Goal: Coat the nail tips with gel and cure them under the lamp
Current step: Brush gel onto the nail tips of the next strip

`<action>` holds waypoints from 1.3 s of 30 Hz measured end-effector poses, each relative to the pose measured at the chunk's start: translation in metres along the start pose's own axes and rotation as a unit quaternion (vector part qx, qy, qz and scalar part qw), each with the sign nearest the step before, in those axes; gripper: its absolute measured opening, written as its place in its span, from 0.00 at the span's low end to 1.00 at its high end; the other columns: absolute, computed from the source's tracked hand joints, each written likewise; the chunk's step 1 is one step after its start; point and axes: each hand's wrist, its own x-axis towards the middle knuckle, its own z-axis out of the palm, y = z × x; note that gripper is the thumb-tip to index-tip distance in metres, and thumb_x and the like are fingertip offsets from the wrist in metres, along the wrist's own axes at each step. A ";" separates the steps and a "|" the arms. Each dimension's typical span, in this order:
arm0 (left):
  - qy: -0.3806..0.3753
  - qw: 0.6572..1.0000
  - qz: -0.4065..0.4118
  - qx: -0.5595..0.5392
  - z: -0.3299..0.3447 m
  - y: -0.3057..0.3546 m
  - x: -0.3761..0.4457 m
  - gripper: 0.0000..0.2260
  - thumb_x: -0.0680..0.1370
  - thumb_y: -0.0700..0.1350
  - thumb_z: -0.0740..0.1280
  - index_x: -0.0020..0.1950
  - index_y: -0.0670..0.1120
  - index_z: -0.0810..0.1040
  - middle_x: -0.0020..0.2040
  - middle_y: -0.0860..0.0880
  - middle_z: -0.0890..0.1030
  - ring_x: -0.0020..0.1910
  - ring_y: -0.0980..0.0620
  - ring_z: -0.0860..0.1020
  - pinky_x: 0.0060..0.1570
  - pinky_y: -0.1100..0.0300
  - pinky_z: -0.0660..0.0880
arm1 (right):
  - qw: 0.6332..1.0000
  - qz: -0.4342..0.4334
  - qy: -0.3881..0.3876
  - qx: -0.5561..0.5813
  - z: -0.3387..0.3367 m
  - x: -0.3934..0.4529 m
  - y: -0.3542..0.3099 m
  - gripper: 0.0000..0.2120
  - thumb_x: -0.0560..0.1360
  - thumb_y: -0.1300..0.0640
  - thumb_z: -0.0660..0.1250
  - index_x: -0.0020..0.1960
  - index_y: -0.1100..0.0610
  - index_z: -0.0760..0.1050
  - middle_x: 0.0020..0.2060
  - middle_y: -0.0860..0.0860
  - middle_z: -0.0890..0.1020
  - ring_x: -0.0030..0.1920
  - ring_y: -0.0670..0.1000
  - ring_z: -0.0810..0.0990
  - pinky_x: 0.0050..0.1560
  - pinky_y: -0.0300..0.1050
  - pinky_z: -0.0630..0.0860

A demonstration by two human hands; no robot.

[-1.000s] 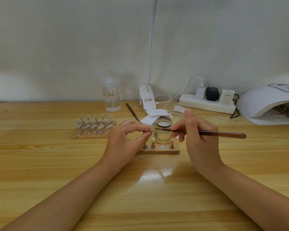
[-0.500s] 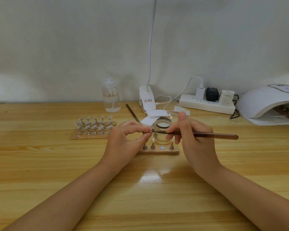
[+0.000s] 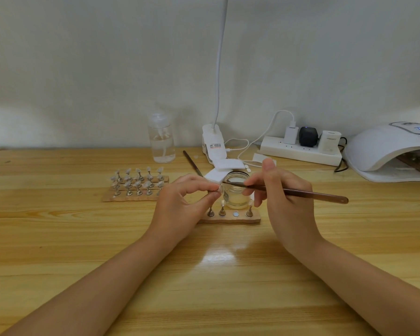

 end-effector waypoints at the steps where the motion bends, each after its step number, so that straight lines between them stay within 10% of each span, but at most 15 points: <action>1: 0.000 1.000 0.001 0.000 0.000 0.000 0.000 0.09 0.68 0.38 0.73 0.40 0.52 0.81 0.40 0.57 0.81 0.44 0.62 0.78 0.48 0.74 0.69 | 1.000 0.003 -0.001 -0.002 0.000 0.000 0.000 0.19 0.72 0.42 0.58 0.34 0.53 0.79 0.29 0.52 0.81 0.24 0.45 0.74 0.26 0.37 0.73; 39: -0.006 1.000 -0.001 0.007 -0.002 0.001 0.000 0.11 0.68 0.38 0.73 0.39 0.55 0.80 0.39 0.56 0.81 0.42 0.60 0.78 0.48 0.73 0.70 | 1.000 0.007 0.004 -0.011 0.000 0.000 0.000 0.24 0.72 0.43 0.56 0.30 0.58 0.79 0.25 0.55 0.79 0.24 0.44 0.73 0.28 0.33 0.71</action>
